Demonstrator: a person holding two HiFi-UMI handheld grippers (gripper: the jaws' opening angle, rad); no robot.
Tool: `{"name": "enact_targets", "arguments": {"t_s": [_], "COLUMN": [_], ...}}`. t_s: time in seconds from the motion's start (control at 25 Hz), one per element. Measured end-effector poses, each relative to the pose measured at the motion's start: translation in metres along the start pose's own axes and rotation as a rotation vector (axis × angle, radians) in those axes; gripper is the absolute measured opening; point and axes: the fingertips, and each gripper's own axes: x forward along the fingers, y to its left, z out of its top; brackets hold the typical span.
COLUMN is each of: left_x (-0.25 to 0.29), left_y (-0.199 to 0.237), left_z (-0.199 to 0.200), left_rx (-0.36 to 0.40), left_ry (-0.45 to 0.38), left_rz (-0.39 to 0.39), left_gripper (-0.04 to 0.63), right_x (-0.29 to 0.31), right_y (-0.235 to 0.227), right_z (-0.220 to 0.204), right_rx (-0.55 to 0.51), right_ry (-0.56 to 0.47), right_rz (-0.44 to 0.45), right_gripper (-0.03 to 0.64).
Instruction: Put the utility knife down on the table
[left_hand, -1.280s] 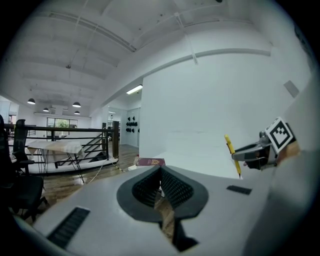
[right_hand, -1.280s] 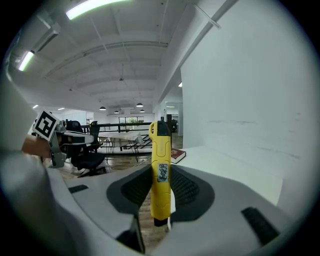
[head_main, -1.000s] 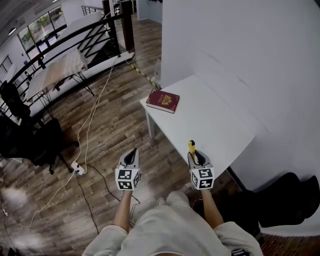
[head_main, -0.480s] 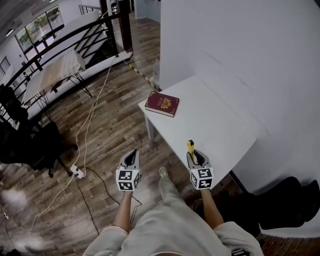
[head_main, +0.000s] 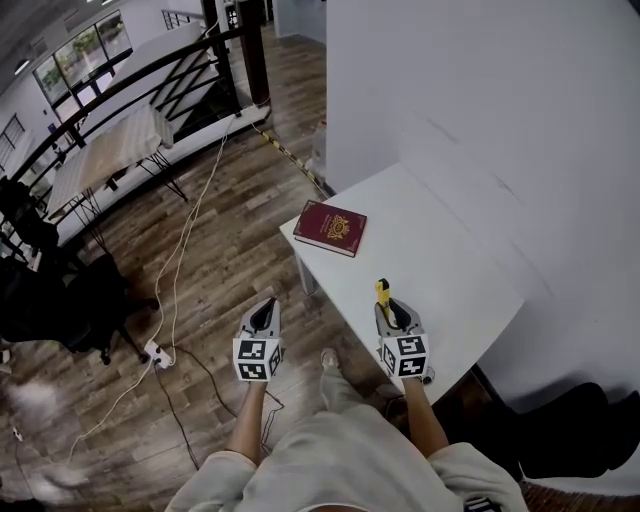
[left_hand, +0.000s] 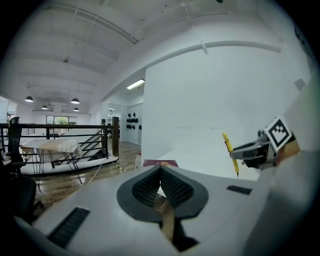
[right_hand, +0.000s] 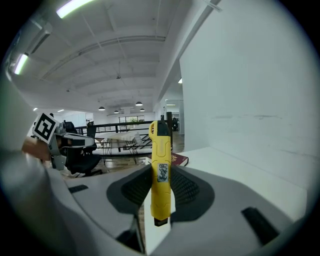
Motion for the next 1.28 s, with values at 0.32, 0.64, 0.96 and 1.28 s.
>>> {"name": "enact_targets", "arguments": {"t_s": [0.32, 0.64, 0.96, 1.28], "left_x": [0.066, 0.119, 0.16, 0.178], "left_y": [0.026, 0.045, 0.055, 0.064], "left_z": [0.024, 0.035, 0.04, 0.044], "left_rx": [-0.007, -0.036, -0.041, -0.043], "left_ry": [0.014, 0.037, 0.056, 0.061], "left_rz": [0.01, 0.032, 0.045, 0.055], "left_gripper": [0.006, 0.006, 0.006, 0.006], "right_x": [0.069, 0.124, 0.162, 0.181], "right_y": [-0.025, -0.047, -0.075, -0.08], "right_z": [0.032, 0.047, 0.052, 0.05], "right_rx": [0.011, 0.045, 0.072, 0.082], "right_ry": [0.004, 0.02, 0.03, 0.049], "right_rz": [0.024, 0.048, 0.051, 0.067], "right_gripper": [0.11, 0.11, 0.11, 0.11]}}
